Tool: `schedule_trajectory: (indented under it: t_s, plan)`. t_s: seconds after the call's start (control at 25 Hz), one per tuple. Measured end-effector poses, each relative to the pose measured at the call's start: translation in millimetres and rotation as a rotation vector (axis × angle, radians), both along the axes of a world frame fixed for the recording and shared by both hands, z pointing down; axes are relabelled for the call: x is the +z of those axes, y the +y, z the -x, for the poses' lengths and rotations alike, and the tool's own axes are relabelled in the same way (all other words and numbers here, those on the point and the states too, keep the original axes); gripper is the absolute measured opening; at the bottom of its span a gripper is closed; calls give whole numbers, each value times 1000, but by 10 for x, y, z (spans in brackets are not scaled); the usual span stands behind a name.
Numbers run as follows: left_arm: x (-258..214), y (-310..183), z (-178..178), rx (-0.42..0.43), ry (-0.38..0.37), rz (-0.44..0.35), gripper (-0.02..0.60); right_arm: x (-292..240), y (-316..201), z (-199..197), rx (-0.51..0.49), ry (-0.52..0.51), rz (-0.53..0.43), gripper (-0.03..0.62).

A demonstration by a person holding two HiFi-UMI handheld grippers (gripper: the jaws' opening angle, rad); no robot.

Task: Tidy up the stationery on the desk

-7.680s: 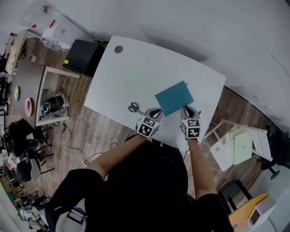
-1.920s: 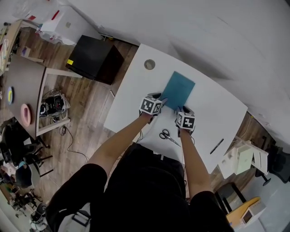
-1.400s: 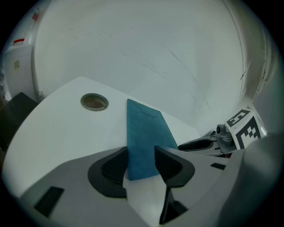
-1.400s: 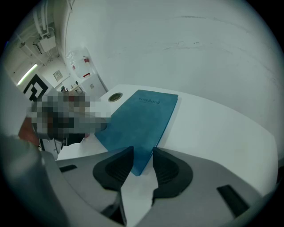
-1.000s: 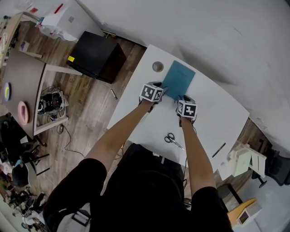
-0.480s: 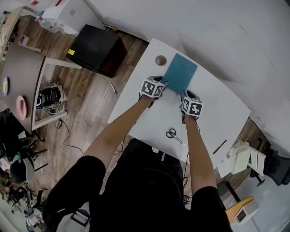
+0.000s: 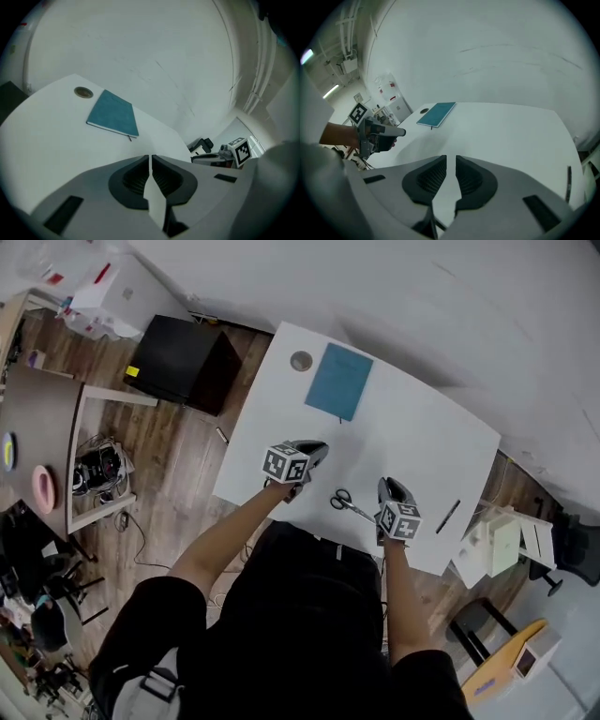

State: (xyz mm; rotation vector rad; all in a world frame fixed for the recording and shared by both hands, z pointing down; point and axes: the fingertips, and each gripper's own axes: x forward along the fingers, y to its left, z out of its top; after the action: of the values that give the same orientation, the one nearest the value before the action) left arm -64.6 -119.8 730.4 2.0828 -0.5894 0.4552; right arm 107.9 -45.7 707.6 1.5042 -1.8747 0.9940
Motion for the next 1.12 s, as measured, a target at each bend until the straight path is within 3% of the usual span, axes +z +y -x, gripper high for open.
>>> schedule_trajectory:
  t_s: [0.12,0.28,0.52,0.64,0.8,1.12]
  plan:
    - [30,474,-156,144,-73,-50,16,76,471,-145,31,-29,22,46]
    - [154,1124,-290,330,-215,-111,15,233,1034,-120,-6,-67,64,41]
    - [376,1608,-285,269,-345,3,17,389,1574,96,-118,-116,86,43]
    - [411,1640,-297,252,-400,-8,17,461,1727,168,-138,-141,90,43]
    - [339,1597,-306,252,-403,-19,17,495,1736,196,-152,-126,73,43]
    - [338,1479,-478,385,-376,-56,17,486,1579,-31,-1,-92,76,44]
